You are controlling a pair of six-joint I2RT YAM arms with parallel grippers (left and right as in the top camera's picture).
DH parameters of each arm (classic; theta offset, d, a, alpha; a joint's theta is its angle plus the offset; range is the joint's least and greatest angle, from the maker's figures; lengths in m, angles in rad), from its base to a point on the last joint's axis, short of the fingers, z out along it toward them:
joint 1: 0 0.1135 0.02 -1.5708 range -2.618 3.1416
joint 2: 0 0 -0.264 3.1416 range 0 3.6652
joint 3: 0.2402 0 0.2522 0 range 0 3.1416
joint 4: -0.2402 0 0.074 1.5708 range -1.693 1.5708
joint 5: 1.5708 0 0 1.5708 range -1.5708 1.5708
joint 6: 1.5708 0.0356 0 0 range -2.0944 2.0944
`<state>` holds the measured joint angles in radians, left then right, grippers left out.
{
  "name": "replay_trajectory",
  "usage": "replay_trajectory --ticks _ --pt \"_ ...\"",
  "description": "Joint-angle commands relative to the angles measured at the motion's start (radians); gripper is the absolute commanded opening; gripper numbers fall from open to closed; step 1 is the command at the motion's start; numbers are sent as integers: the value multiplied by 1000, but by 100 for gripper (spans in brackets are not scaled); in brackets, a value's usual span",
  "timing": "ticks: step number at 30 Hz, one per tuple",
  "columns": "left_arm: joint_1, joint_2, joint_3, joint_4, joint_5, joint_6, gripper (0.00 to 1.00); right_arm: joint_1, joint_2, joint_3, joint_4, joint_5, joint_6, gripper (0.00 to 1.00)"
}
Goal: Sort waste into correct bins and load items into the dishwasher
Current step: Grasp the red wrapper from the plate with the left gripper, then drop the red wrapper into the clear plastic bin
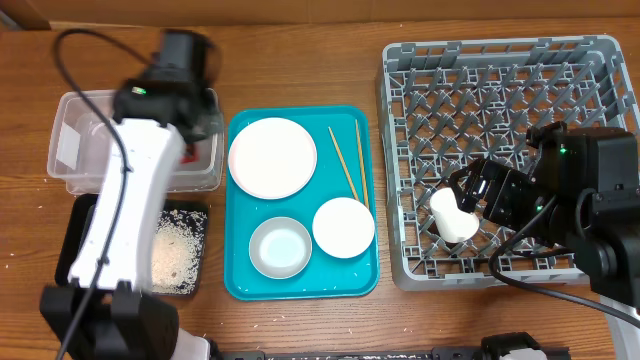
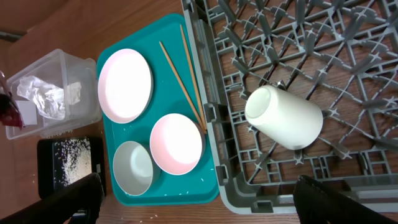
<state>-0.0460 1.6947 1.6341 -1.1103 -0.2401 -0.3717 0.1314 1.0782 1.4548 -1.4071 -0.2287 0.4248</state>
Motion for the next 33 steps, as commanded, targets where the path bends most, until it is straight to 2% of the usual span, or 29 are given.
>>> replay_trajectory --ticks 1,2,4,9,15,19,24,26,27,29,32,33 --pt "127 108 -5 31 101 103 29 -3 -2 24 3 3 -5 100" --pt "150 127 -5 37 153 138 49 -3 -2 24 3 3 -5 100" --pt "163 130 -4 22 188 149 55 -3 -2 24 3 3 -5 100" --pt "141 28 7 -40 190 148 54 -3 -2 24 13 3 -5 100" --pt "26 -241 7 -164 189 141 63 -3 -2 24 17 38 -5 100" --pt "-34 -317 7 -290 178 82 57 -3 -2 24 17 38 -5 100" --pt "-63 -392 7 -358 178 78 59 -3 -2 24 13 37 -5 100" --pt "-85 -440 7 -363 178 79 69 -3 -2 24 13 37 -5 100" --pt "-101 -480 7 -363 185 74 100 -3 -2 24 13 37 -5 100" --pt "-113 -518 7 -351 223 68 100 -3 -2 24 13 37 -5 100" --pt "-114 -569 7 -348 380 68 100 -3 -2 24 13 37 -5 100" --pt "-114 -573 7 -349 389 69 100 -3 -2 24 13 37 -5 100"
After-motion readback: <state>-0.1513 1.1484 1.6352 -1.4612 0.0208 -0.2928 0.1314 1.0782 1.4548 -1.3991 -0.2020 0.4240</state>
